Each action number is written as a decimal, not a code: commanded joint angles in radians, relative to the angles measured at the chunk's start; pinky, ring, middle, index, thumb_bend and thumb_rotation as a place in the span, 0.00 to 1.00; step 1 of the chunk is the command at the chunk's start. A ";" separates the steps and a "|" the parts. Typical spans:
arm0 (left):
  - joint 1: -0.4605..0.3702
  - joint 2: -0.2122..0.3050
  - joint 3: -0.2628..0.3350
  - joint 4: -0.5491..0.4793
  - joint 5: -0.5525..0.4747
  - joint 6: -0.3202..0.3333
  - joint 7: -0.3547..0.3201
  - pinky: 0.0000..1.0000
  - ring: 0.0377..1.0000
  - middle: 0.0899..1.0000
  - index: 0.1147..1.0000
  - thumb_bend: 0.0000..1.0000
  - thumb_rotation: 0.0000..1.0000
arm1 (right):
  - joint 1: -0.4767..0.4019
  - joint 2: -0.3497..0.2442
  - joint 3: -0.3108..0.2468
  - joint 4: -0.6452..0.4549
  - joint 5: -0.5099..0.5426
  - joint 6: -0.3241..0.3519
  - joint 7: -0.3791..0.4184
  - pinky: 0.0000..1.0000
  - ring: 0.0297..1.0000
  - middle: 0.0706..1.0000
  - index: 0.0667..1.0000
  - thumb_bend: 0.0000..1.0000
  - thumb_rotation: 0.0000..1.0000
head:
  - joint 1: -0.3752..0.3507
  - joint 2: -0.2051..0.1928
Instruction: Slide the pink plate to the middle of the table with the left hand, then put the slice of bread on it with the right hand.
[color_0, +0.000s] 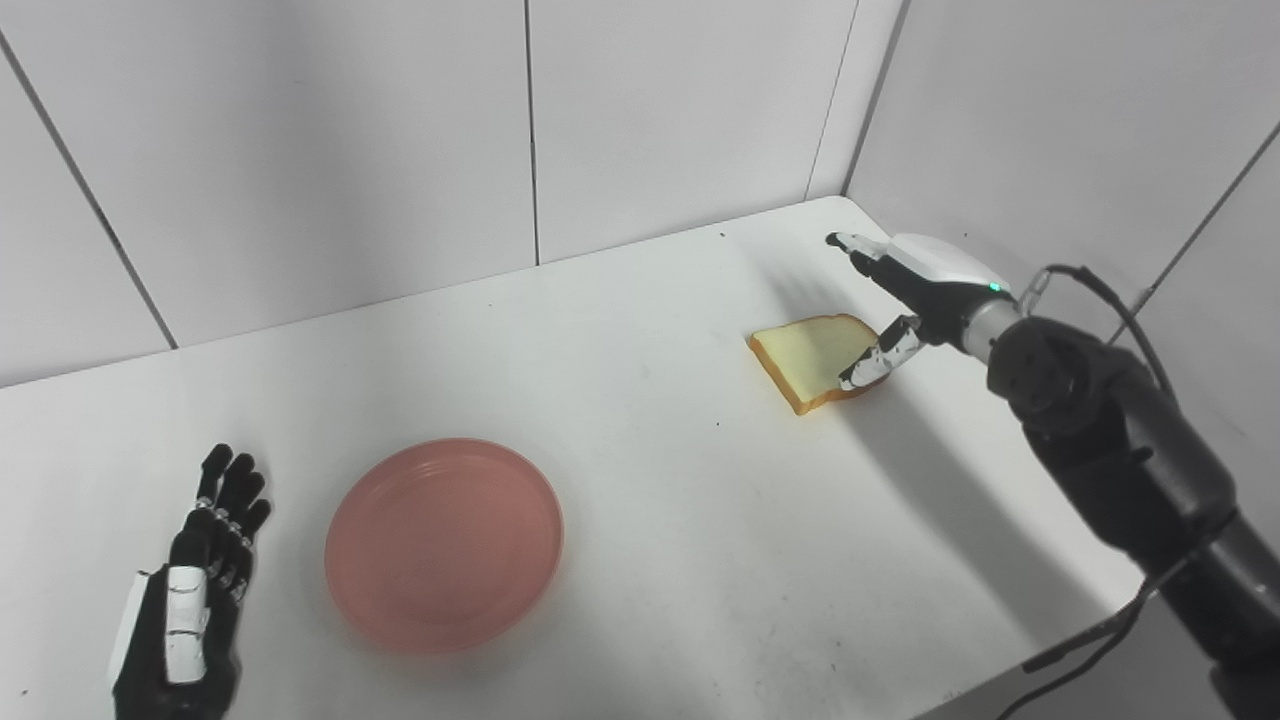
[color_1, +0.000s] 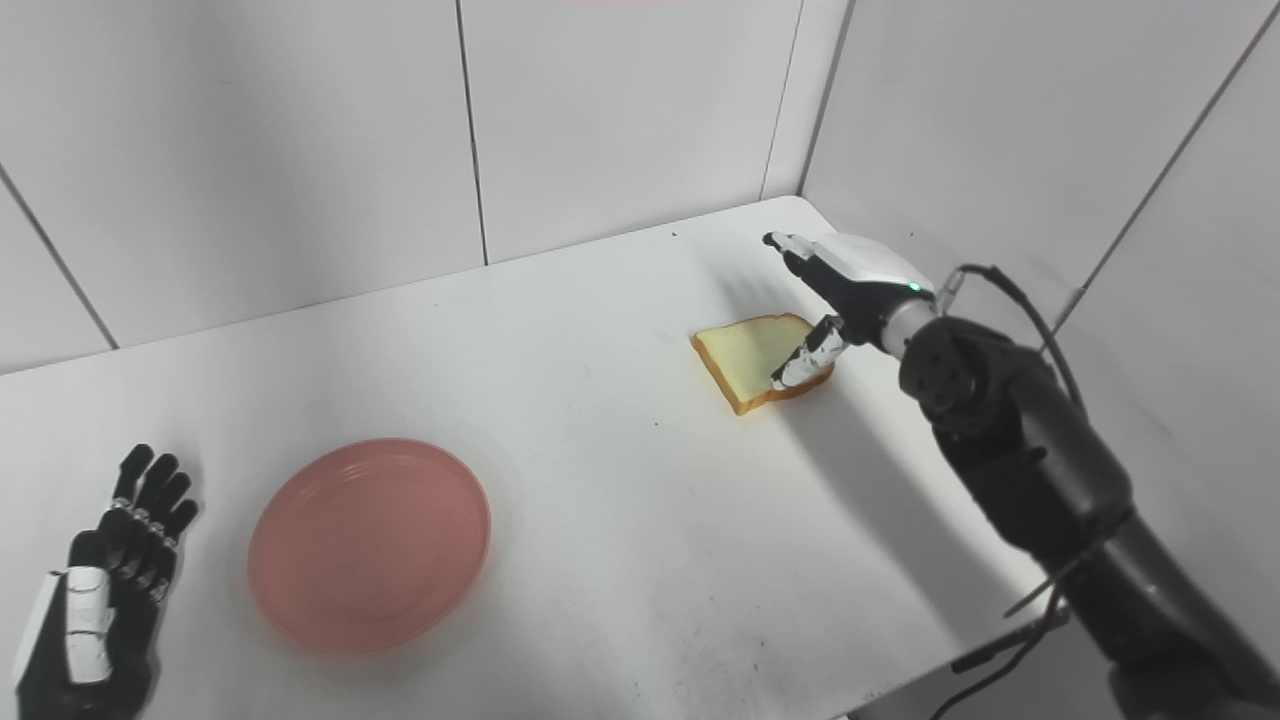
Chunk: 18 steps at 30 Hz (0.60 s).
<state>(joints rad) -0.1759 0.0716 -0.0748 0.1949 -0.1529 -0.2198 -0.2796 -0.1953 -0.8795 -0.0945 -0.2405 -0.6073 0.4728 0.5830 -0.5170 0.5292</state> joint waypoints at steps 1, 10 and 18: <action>0.024 -0.017 -0.005 0.047 -0.009 -0.037 -0.008 1.00 1.00 1.00 0.99 0.69 1.00 | -0.050 -0.061 0.019 -0.010 -0.040 -0.008 0.022 1.00 1.00 1.00 0.98 0.93 0.00 | 0.001 0.001; 0.020 -0.025 -0.003 0.069 -0.012 -0.061 -0.009 1.00 1.00 1.00 0.99 0.67 1.00 | -0.162 -0.129 0.170 0.094 -0.099 -0.033 0.097 1.00 1.00 1.00 1.00 0.95 0.00 | 0.003 -0.005; 0.018 -0.022 -0.001 0.080 -0.011 -0.064 -0.007 1.00 1.00 1.00 0.99 0.68 1.00 | -0.262 -0.130 0.299 0.183 -0.140 -0.083 0.158 1.00 1.00 1.00 1.00 0.97 0.05 | 0.002 -0.008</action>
<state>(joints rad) -0.1917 0.0610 -0.0731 0.2209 -0.1572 -0.2541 -0.2807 -0.4095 -0.9667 0.2117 -0.0497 -0.7211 0.4144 0.7407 -0.5154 0.5200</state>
